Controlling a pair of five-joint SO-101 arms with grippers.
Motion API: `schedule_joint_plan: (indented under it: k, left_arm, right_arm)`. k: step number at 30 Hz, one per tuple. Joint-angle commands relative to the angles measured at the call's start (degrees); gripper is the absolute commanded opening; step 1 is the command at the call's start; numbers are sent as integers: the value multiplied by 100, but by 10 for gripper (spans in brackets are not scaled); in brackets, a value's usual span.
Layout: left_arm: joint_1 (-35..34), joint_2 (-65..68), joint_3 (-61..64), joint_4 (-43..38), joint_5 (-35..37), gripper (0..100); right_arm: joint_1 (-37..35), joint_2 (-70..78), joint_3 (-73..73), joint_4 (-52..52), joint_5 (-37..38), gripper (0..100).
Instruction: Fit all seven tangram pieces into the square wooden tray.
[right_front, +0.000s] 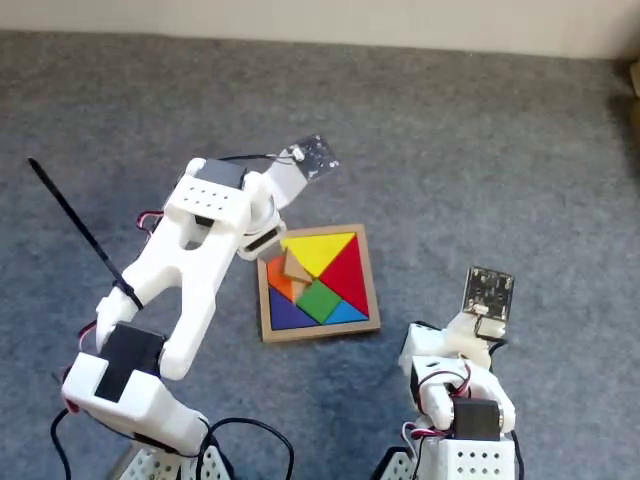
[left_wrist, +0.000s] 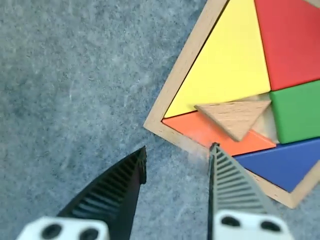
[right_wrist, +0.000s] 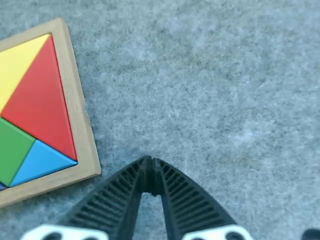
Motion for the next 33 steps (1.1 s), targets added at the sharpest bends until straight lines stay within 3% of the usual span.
schedule_joint_plan:
  k: [1, 11, 17, 26, 33]
  left_arm:
    - [66, -101, -251, 44, 18, 184]
    - [163, 866, -312, -325, 18, 185]
    - [673, 637, -470, -281, 53, 182]
    - [1508, 295, -1130, -281, 818, 185]
    - [1587, 303, -1666, 114, 844, 182]
  right_arm:
    - [84, -48, 831, -145, -62, 15]
    - [84, -48, 831, -145, -62, 15]
    - [84, -48, 831, -145, -62, 15]
    - [84, -48, 831, -145, -62, 15]
    - [84, -48, 831, -145, -62, 15]
